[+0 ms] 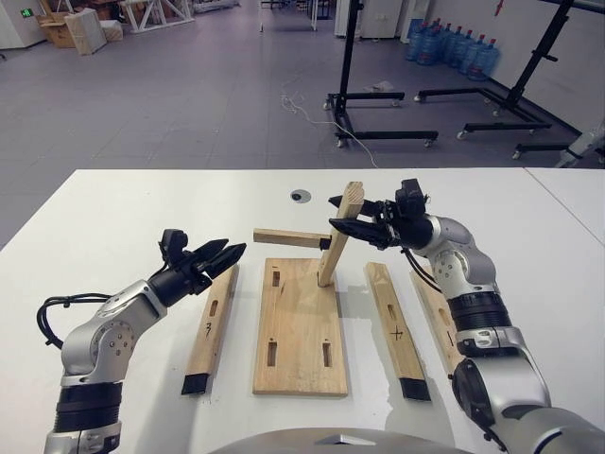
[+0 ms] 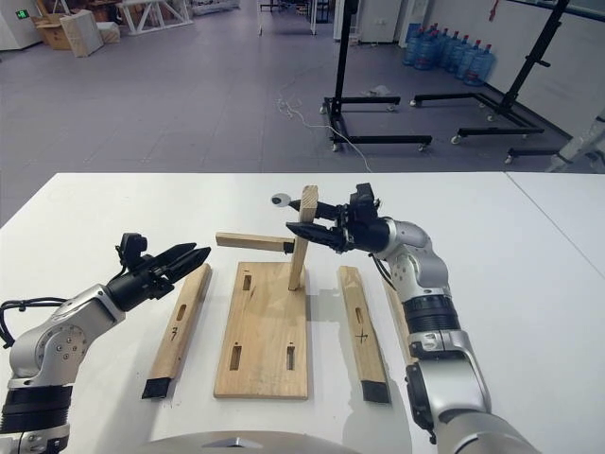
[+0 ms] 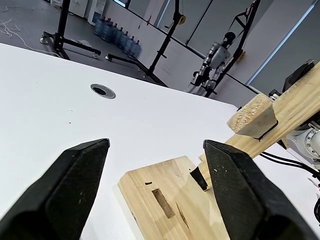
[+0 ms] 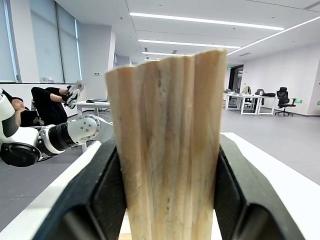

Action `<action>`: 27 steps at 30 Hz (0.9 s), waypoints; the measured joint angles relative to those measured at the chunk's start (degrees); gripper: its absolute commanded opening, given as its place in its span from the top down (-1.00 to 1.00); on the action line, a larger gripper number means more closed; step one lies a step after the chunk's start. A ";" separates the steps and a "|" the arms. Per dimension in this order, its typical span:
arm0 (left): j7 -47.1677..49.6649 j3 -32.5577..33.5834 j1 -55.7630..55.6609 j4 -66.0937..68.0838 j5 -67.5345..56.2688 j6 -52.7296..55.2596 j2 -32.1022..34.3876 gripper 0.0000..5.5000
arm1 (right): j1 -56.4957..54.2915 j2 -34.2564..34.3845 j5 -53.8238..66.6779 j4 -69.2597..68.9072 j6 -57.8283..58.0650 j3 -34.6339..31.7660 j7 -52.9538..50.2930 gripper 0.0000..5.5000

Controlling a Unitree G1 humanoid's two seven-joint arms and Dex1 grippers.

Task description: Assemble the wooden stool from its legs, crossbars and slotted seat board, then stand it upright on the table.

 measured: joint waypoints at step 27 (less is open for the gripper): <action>0.96 -0.63 2.48 1.29 2.12 -3.40 -3.79 -0.25 | -5.53 -6.34 -0.96 -1.37 12.90 -3.86 -3.68 -0.71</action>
